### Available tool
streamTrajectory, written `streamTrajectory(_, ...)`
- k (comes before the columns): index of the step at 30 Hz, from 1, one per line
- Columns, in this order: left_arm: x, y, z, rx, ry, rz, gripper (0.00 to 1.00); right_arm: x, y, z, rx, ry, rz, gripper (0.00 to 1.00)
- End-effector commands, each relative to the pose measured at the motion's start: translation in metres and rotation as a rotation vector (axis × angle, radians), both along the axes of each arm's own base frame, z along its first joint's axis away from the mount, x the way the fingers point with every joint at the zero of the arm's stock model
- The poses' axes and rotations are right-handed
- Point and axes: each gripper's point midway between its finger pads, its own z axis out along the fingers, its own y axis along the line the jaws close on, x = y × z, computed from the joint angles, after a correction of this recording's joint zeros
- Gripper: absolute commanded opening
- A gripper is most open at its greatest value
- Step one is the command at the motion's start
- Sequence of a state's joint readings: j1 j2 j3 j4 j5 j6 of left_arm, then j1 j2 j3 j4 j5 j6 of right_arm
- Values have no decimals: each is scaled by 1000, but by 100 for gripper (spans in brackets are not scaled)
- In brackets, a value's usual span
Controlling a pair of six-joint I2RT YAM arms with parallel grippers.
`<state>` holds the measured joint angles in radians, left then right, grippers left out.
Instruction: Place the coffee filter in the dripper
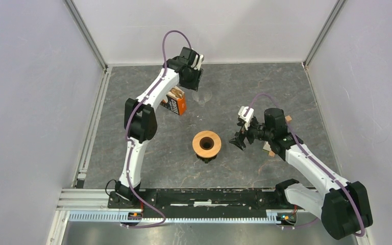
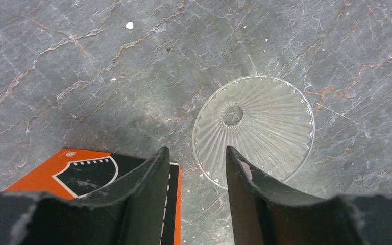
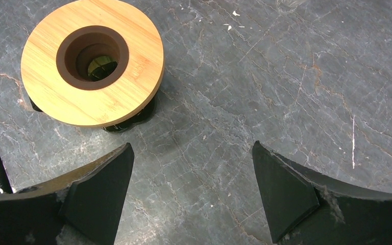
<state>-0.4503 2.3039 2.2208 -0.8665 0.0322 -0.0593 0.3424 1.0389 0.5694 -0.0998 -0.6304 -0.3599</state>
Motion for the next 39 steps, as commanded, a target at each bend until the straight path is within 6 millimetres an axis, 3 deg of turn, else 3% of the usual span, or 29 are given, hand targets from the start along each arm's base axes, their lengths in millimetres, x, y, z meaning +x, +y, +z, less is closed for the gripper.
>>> streamTrajectory(1, 8, -2, -9, -20, 23, 2, 49, 4, 2, 5, 31, -25, 5, 93)
streamTrajectory(10, 8, -6, -21, -45, 63, -5, 41, 5, -1, 6, 37, -26, -4, 93)
streamTrajectory(26, 10, -13, -20, -80, 70, -13, 9, 7, -3, 5, 40, -24, -16, 93)
streamTrajectory(29, 10, -15, -10, -95, 59, -13, 2, 7, -3, 7, 43, -26, -18, 93)
streamTrajectory(32, 6, -20, 5, -139, 54, -17, 2, 8, -3, 10, 49, -28, -24, 93)
streamTrajectory(35, -1, -27, 32, -201, 41, -32, 2, 12, -5, 19, 58, -33, -38, 93)
streamTrajectory(39, -24, -32, 82, -298, 23, -59, 2, 20, -8, 40, 41, -54, -58, 93)
